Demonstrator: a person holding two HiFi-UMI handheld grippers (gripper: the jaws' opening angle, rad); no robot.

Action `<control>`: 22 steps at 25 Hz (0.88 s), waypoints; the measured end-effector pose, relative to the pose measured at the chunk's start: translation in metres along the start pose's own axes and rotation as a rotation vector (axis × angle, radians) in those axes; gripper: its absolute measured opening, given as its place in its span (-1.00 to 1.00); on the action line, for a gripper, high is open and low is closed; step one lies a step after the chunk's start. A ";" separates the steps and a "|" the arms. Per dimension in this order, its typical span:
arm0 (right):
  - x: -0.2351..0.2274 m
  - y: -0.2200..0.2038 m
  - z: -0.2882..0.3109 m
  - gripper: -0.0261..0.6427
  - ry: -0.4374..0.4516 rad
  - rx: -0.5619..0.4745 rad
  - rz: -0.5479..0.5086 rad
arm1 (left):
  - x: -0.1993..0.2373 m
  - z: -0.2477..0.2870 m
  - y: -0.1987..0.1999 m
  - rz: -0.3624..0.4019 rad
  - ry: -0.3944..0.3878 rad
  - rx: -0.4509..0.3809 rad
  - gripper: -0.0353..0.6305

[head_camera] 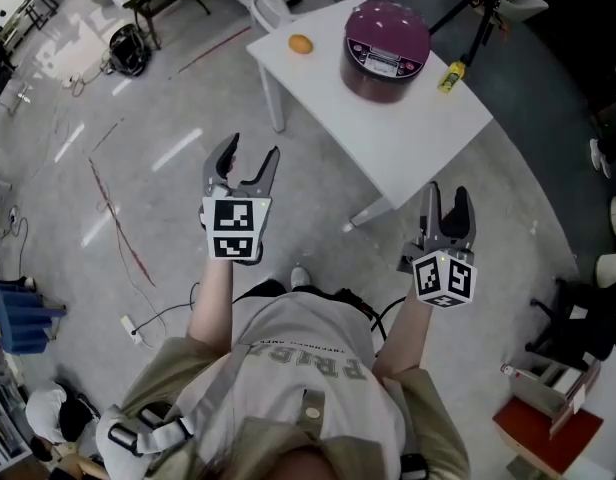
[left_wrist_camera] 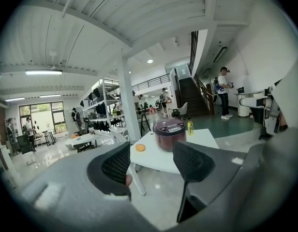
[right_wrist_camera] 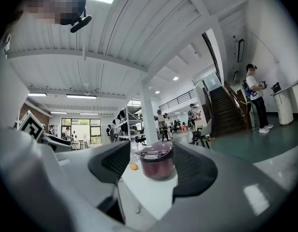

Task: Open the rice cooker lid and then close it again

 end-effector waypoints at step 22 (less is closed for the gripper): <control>-0.014 -0.025 0.046 -0.17 -0.067 0.075 -0.014 | -0.017 0.098 -0.003 0.032 -0.137 0.042 -0.03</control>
Point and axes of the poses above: the fingertips, and each gripper's own axes: z forward along the fingers, x to its left, y out of its top, the point moved 7 cm from there along -z, backward along the fingers, and after that the axes turned 3 degrees about y, right-handed, at the moved point
